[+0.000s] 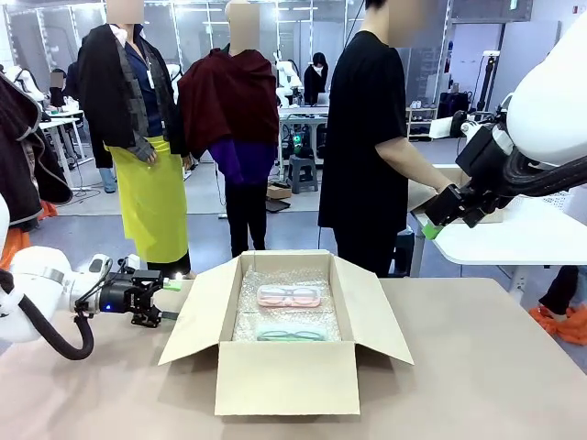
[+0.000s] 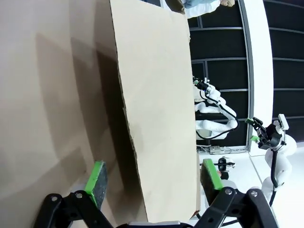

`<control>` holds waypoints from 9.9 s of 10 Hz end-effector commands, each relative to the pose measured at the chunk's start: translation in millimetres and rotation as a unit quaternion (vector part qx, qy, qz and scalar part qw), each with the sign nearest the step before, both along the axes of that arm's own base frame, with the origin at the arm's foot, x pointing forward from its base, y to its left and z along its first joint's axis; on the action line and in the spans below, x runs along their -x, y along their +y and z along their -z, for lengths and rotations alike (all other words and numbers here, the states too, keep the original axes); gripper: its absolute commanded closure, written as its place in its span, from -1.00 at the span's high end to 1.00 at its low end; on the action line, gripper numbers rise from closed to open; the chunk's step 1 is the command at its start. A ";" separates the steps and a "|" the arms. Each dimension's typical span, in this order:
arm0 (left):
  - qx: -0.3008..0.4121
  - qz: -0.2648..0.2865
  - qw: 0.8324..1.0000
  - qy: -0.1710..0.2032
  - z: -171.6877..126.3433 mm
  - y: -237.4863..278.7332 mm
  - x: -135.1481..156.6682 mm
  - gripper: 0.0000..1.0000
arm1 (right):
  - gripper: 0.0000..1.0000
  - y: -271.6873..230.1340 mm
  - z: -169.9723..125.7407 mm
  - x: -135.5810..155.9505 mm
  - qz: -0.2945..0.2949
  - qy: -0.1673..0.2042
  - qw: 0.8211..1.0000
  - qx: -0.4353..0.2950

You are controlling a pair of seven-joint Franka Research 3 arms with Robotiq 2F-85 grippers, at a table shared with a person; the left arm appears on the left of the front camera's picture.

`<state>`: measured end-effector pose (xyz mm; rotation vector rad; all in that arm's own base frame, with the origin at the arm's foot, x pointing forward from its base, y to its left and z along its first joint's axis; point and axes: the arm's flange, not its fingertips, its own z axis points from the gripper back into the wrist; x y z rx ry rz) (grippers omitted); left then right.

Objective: Pack the glasses set securely to prepare it for shipping.
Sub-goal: Position the Package Box on the left side of the table.

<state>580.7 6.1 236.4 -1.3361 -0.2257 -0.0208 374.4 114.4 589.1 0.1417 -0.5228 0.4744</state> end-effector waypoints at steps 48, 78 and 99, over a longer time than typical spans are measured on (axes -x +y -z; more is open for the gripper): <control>0.057 0.019 0.998 0.027 -39.7 341.5 27.0 -0.94 | 1.00 2.3 -1.3 0.1 0.005 0.000 1.000 0.006; -0.023 -0.033 0.999 -0.030 -89.4 388.3 47.1 1.00 | 1.00 2.3 -1.3 0.1 0.005 0.000 1.000 0.006; -0.412 0.228 0.818 -0.329 -338.1 66.5 161.4 1.00 | 1.00 2.3 -1.3 0.1 0.005 0.000 1.000 0.006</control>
